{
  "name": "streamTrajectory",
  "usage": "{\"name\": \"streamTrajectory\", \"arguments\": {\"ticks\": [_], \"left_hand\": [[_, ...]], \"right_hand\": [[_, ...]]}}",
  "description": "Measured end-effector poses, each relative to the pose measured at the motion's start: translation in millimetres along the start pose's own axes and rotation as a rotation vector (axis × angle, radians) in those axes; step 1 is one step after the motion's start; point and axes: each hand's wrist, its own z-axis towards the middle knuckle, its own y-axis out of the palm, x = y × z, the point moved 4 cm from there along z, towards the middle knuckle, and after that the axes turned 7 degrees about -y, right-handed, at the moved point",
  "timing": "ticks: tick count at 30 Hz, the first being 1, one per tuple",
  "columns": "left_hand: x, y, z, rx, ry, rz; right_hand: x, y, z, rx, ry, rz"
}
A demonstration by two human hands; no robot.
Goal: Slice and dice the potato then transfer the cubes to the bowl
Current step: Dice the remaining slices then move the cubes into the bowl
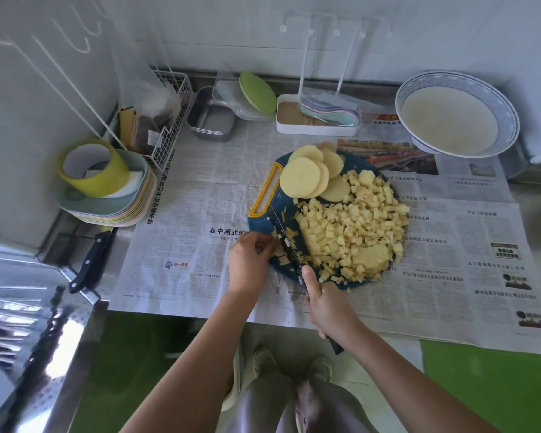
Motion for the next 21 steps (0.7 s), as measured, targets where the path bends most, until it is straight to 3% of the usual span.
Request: {"name": "streamTrajectory", "arguments": {"ticks": [9, 14, 21], "left_hand": [[4, -2, 0, 0.001, 0.025, 0.072], [6, -10, 1, -0.103, 0.058, 0.112], [0, -17, -7, -0.122, 0.094, 0.125]], "right_hand": [[-25, 3, 29, 0.064, -0.009, -0.191], [-12, -9, 29, 0.114, -0.088, -0.039], [-8, -24, 17, 0.000, -0.086, 0.089]]}}
